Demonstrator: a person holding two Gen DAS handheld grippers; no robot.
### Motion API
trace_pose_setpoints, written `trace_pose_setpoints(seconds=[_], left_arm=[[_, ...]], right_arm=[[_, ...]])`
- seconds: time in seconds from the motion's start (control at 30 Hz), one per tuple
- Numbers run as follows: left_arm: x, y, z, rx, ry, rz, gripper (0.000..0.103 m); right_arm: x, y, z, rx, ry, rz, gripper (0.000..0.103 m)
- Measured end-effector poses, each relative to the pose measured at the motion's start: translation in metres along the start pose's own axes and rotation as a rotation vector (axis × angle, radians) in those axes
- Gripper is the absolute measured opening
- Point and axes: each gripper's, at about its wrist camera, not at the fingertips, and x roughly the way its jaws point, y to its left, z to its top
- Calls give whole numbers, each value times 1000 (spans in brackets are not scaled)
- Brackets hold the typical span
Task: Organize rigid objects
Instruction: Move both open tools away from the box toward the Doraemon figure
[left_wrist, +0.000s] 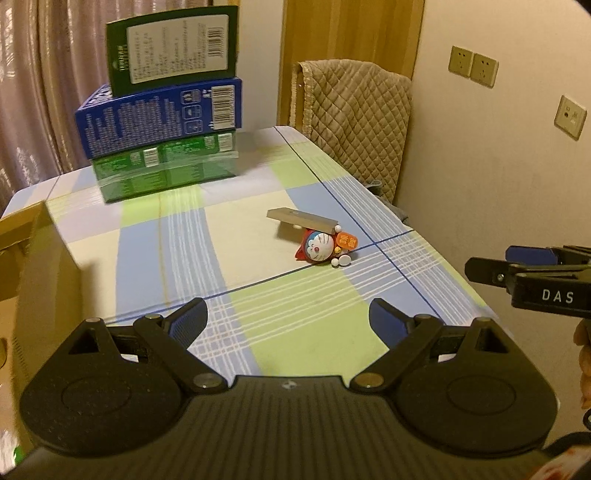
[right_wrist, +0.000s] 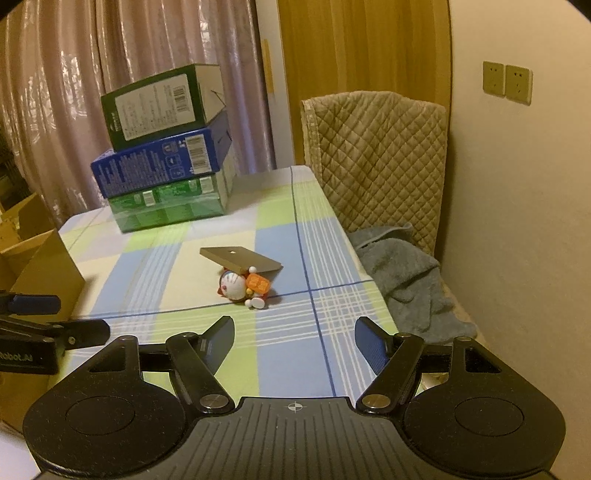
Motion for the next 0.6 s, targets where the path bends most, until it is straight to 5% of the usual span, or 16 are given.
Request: trace_pose_setpoints(seconds=[0.4,0.6], left_arm=[[86,-14,5,48,-27,-38,92],[125,-19,5,70,-52,-46,92]], right_arm=[[66,-26,2,79,17,-4,69],[98,-34,9,89,20,14,60]])
